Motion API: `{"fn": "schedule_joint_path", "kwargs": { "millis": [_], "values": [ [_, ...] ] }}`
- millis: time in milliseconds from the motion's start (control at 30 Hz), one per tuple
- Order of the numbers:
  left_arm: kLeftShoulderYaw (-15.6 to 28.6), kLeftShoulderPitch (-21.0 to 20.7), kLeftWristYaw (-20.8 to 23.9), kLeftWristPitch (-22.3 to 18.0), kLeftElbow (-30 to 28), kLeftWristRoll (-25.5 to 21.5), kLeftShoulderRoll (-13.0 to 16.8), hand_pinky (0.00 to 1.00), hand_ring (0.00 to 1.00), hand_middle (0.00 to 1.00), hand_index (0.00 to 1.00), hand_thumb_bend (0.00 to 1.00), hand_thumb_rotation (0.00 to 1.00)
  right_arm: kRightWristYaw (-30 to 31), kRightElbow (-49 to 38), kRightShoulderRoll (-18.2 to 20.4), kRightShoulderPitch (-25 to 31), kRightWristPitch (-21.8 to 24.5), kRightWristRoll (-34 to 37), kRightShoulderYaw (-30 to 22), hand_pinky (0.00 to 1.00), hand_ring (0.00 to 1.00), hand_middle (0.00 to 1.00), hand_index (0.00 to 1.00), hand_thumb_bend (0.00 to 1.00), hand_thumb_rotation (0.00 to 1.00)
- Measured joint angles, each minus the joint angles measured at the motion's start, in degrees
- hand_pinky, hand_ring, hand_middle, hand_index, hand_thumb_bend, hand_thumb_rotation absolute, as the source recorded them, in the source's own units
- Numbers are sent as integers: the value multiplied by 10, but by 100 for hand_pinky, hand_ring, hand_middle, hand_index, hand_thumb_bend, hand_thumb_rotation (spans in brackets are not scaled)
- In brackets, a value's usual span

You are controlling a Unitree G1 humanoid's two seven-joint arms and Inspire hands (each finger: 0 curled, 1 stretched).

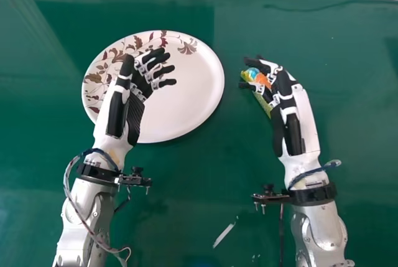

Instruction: Pick up biscuit and place it in the plate

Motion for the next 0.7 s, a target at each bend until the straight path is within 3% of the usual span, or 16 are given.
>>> {"fn": "schedule_joint_path", "kwargs": {
  "millis": [533,700],
  "values": [
    [30,-40,-32,-34,96,-24,2,67,76,84,80,81,82,-8,110,13,-35,-68,-20,2,65,82,79,71,86,78],
    [40,-47,-50,-46,123,-36,7,67,76,83,80,82,82,-15,138,15,-40,-87,-34,2,66,82,79,71,83,78]
  ]
}}
